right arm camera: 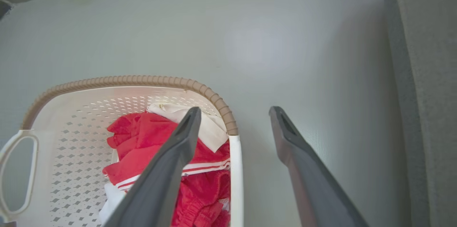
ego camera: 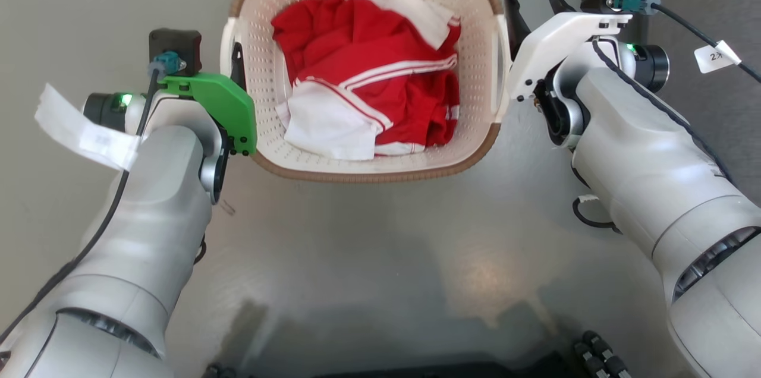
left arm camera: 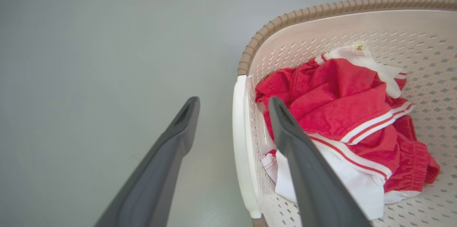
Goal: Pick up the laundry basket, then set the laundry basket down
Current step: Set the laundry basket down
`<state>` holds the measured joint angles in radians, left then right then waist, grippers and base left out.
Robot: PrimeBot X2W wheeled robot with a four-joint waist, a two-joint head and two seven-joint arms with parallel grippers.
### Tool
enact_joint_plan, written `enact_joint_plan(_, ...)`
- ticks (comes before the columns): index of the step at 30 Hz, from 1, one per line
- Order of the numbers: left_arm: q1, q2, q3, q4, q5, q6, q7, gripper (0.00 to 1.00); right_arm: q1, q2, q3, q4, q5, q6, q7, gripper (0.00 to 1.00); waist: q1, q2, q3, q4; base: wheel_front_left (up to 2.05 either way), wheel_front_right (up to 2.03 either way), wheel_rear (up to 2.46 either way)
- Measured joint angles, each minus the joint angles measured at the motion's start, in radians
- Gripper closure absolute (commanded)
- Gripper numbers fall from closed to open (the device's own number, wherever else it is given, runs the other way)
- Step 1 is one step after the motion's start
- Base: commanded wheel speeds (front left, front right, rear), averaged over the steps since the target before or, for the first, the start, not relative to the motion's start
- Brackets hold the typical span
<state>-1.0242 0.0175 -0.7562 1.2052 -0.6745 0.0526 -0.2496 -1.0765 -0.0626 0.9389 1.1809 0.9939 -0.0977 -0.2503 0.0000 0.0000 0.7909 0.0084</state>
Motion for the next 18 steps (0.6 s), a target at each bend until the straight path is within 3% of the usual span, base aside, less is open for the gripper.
enact_joint_plan(4,0.019,0.013,0.015,-0.033,0.000,-0.001,-0.002,0.00,0.001,0.000,-0.033,-0.042,-0.012,-0.001,0.000,0.00,0.0000,0.0000,-0.050,-0.003,0.00,0.00,0.00)
enact_joint_plan(11,0.043,0.077,0.097,-0.245,0.029,0.022,-0.002,0.00,0.032,-0.021,-0.125,-0.154,-0.065,-0.002,0.000,0.00,0.0000,0.0000,-0.145,-0.010,0.00,0.00,0.00)
enact_joint_plan(18,0.164,0.109,0.162,-0.362,0.082,0.039,-0.002,0.00,0.112,-0.036,-0.197,-0.266,-0.140,-0.010,-0.001,0.00,0.0000,0.0000,-0.227,-0.014,0.00,0.00,0.00)
